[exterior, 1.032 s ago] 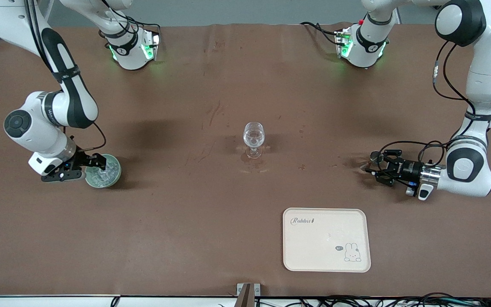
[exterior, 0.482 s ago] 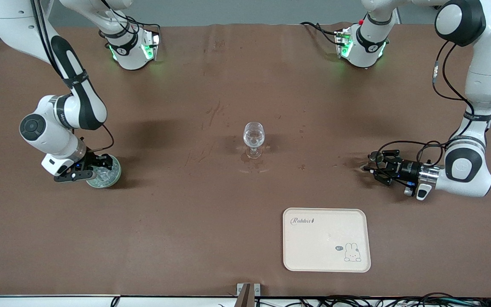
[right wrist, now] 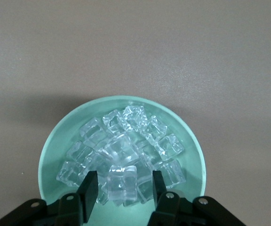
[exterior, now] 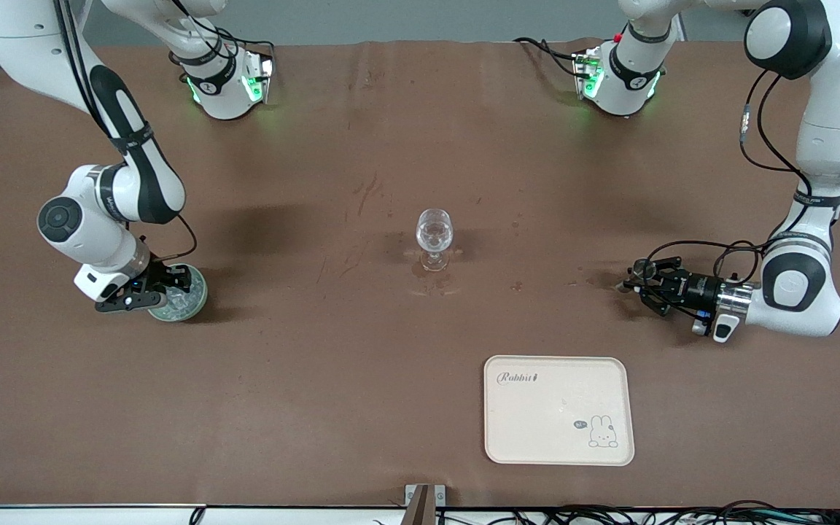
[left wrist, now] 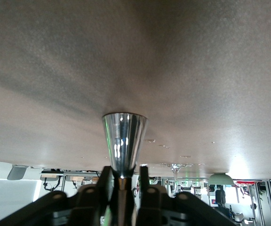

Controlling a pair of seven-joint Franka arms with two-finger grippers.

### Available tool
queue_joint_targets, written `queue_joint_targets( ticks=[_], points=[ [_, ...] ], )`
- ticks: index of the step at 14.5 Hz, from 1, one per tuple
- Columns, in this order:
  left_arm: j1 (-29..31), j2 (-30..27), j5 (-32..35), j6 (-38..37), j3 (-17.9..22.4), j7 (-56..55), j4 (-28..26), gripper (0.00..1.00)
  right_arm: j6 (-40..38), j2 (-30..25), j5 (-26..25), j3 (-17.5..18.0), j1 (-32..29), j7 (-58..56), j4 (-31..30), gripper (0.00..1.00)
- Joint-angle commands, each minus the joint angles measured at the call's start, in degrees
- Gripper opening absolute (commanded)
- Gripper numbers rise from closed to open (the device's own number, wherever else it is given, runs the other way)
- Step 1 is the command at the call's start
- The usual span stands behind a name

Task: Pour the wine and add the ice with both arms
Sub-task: 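Pinch an ice cube from the green bowl with the right gripper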

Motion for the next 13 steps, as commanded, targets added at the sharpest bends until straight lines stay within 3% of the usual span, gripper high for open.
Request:
queue_joint_targets(
  ticks=[1, 4, 11, 12, 13],
  points=[
    [0.0, -0.2, -1.0, -0.5, 0.1, 0.2, 0.1, 0.17, 1.3, -0.3, -0.3, -0.2, 0.3, 0.0, -0.9, 0.54],
    [0.2, -0.2, -1.3, -2.8, -0.1, 0.3, 0.5, 0.07, 1.3, -0.3, -0.3, -0.2, 0.3, 0.0, -0.5, 0.49],
    [-0.5, -0.8, -3.6, -4.5, -5.0, -1.0, 1.4, 0.01, 1.0, 0.1, -0.3, -0.3, 0.3, -0.1, -0.7, 0.46],
    [-0.5, -0.9, -3.7, -4.5, -5.7, -1.0, 1.4, 0.01, 0.9, 0.1, -0.3, -0.2, 0.3, -0.1, -0.6, 0.41],
    [-0.4, -0.9, -3.7, -4.4, -7.0, -1.2, 1.4, 0.01, 0.7, 0.1, -0.3, -0.2, 0.1, -0.1, -0.6, 0.29]
  ],
)
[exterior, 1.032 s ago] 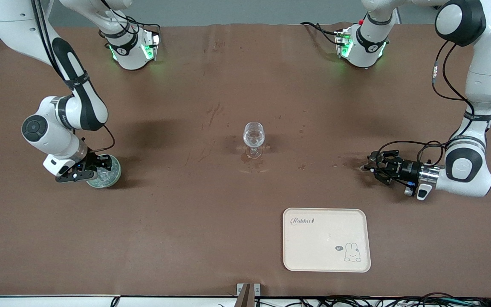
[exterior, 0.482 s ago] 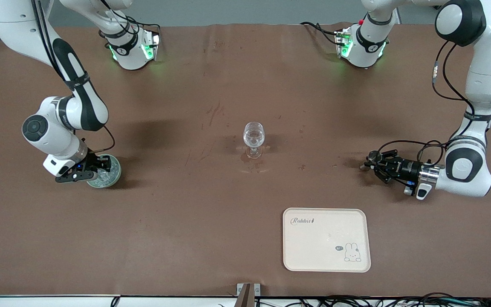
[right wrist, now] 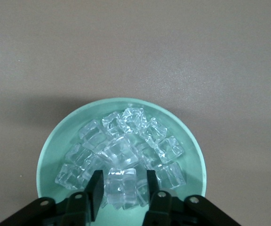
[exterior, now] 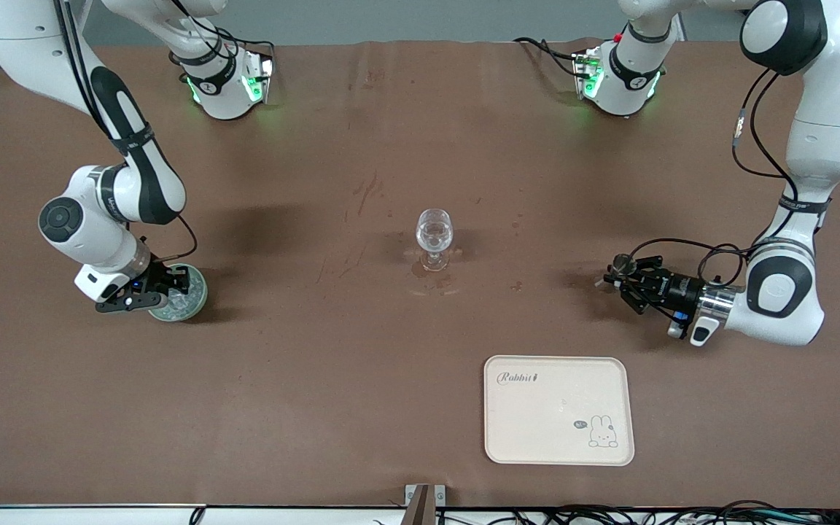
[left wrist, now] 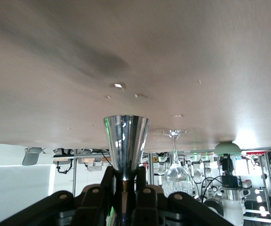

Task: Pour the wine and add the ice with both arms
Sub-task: 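Pinch an ice cube from the green bowl with the right gripper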

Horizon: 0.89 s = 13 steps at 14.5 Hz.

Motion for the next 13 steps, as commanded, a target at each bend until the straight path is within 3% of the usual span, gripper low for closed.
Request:
queue_joint_targets(
  ticks=[1, 2, 5, 8, 13],
  points=[
    [0.2, -1.5, -1.2, -0.7, -2.1, -1.7, -0.3, 0.01, 0.1, -0.3, -0.3, -0.2, 0.1, 0.2, -0.6, 0.09],
    [0.0, -2.0, -1.2, -0.7, -2.7, -3.4, -0.3, 0.01, -0.1, -0.3, -0.3, -0.2, 0.2, 0.6, -0.4, 0.0],
    [0.1, -3.8, -1.2, -0.2, -6.6, -6.1, -0.4, 0.01, -2.8, -0.4, -0.3, -0.2, 0.1, 0.8, 1.6, 0.0],
    [0.2, -6.5, -2.5, 4.5, -11.0, -9.8, -3.7, 0.01, -16.0, -1.4, -0.2, -0.1, 0.1, 4.2, 7.9, 0.0],
    [0.1, -11.6, -2.5, 12.6, -18.5, -19.7, -7.7, 0.01, -28.0, -11.3, -0.2, 1.0, -1.5, 8.4, 13.7, 0.0]
  ],
)
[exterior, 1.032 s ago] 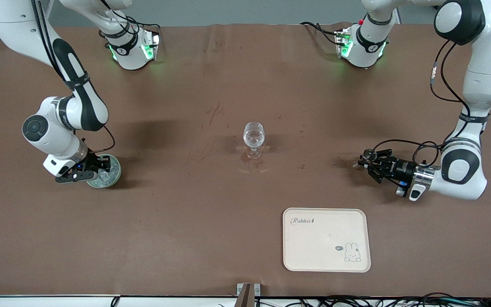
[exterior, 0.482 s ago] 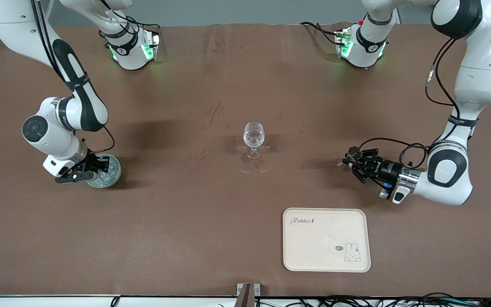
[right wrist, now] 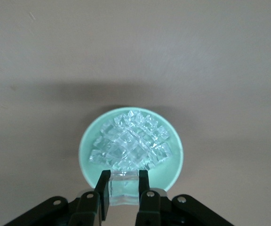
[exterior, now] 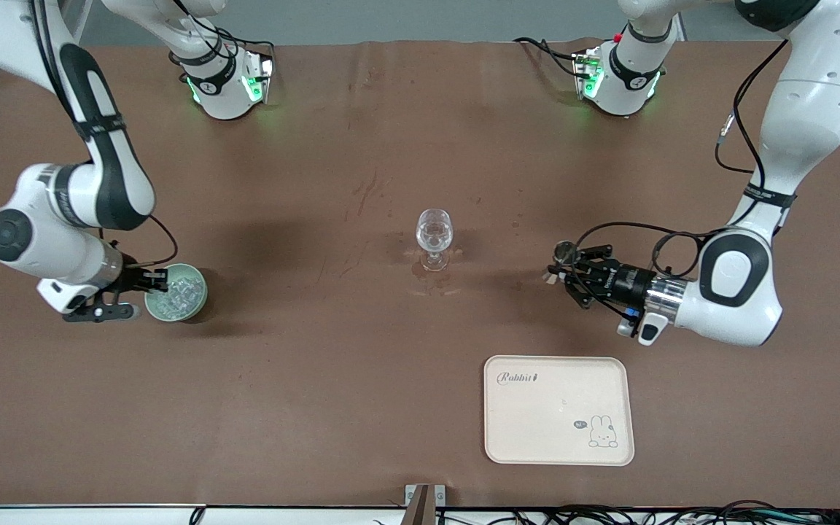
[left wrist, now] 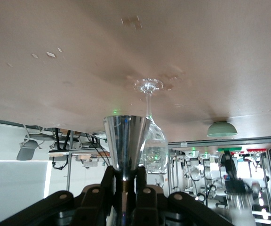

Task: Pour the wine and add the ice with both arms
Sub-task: 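Lift the ice cube with the right gripper while the left gripper carries the jigger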

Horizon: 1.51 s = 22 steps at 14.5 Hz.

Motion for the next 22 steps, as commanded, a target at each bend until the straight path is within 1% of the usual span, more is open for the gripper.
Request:
queue_joint_targets(
  ticks=[1, 4, 6, 9, 12, 13, 16, 19, 21, 22],
  points=[
    [0.4, -4.6, -1.3, 4.6, -3.0, -4.3, -4.7, 0.01, -4.8, -7.5, -0.2, 0.5, -2.2, 1.8, 0.7, 0.0],
    [0.2, -6.6, -1.3, 8.2, -6.2, -8.6, -6.3, 0.01, -12.9, -10.0, -0.3, -0.3, -4.3, 1.9, 8.1, 0.0],
    [-0.5, -8.0, -1.3, 10.5, -7.7, -10.9, -7.2, 0.01, -21.4, -10.0, -0.3, -2.0, -4.5, 1.9, 15.7, 0.0],
    [-0.7, -8.8, -1.0, 14.8, -11.6, -16.5, -7.7, 0.01, -31.3, -10.0, -0.3, -2.3, -5.0, 1.9, 24.4, 0.0],
    [-2.7, -11.0, -0.6, 15.8, -12.0, -20.1, -8.4, 0.01, -40.1, -10.0, -0.2, -1.9, -5.0, 5.1, 32.0, 0.0],
    [-3.3, -11.6, -0.4, 15.8, -12.0, -20.8, -8.7, 0.01, -42.0, -10.0, -0.2, -1.8, -5.0, 5.4, 33.6, 0.0],
    [-5.6, -13.2, 0.8, 16.8, -11.8, -24.5, -8.8, 0.01, -41.9, -10.2, -0.2, -1.6, -4.9, 5.1, 33.6, 0.0],
    [-7.7, -13.3, 6.5, 17.9, -11.9, -29.7, -8.6, 0.01, -39.2, -10.2, -0.1, -1.5, -4.6, 5.1, 32.5, 0.0],
    [-8.2, -13.4, 7.9, 19.1, -11.9, -31.2, -8.5, 0.01, -38.1, -10.5, -0.1, -1.5, -4.7, 4.9, 32.0, 0.0],
    [-8.7, -13.6, 8.4, 19.4, -11.9, -31.4, -8.5, 0.01, -36.8, -10.9, -0.1, -1.4, -4.8, 4.8, 30.7, 0.0]
  ],
)
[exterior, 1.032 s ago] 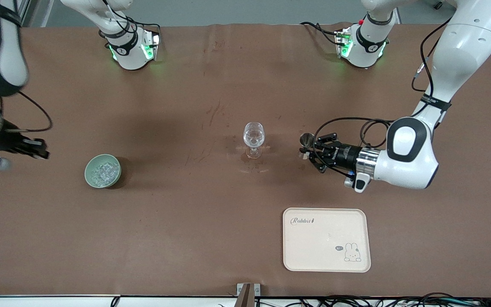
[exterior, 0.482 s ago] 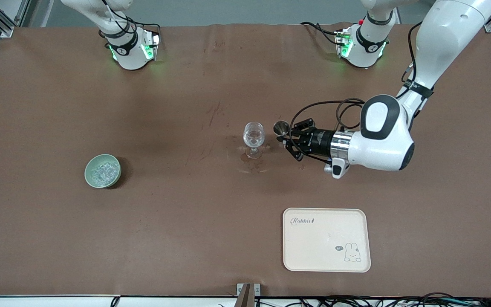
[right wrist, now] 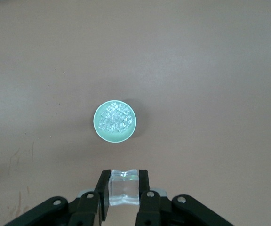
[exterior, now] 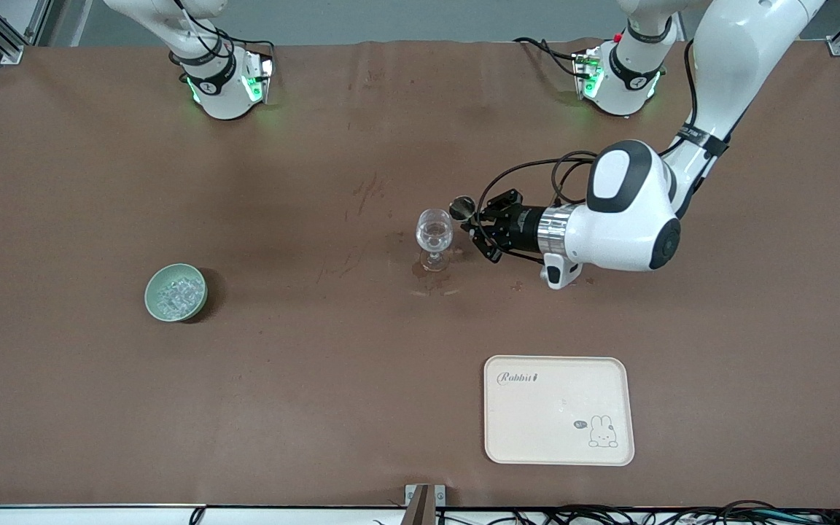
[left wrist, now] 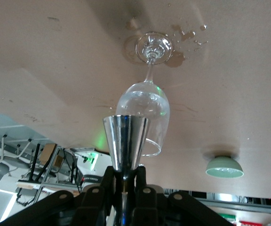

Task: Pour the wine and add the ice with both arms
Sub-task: 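Tilt the jigger over the wine glass with the left gripper to pour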

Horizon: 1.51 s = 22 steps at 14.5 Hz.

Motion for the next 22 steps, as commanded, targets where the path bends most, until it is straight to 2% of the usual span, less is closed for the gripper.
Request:
queue_joint_targets(
  ticks=[1, 13, 19, 22],
  points=[
    [-1.3, -2.0, 1.8, 1.3, 0.2, -2.4, -0.8, 0.01, 2.6, -1.7, 0.0, 0.3, -0.3, 0.6, -2.8, 0.0],
    [-5.2, -1.7, 17.5, 1.8, 0.1, -12.9, 0.8, 0.01, 1.4, -1.8, 0.8, 0.4, 0.0, 0.6, -3.0, 0.02],
    [-6.5, -1.2, 19.9, 1.8, 0.2, -15.8, 2.4, 0.01, 1.2, -1.8, 0.8, 0.4, 0.1, 0.7, -3.0, 0.02],
    [-5.4, 1.7, 18.5, 1.2, 0.2, -14.9, 2.7, 0.01, 1.2, -1.8, 0.9, 0.4, 0.1, 0.7, -3.0, 0.02]
  ],
)
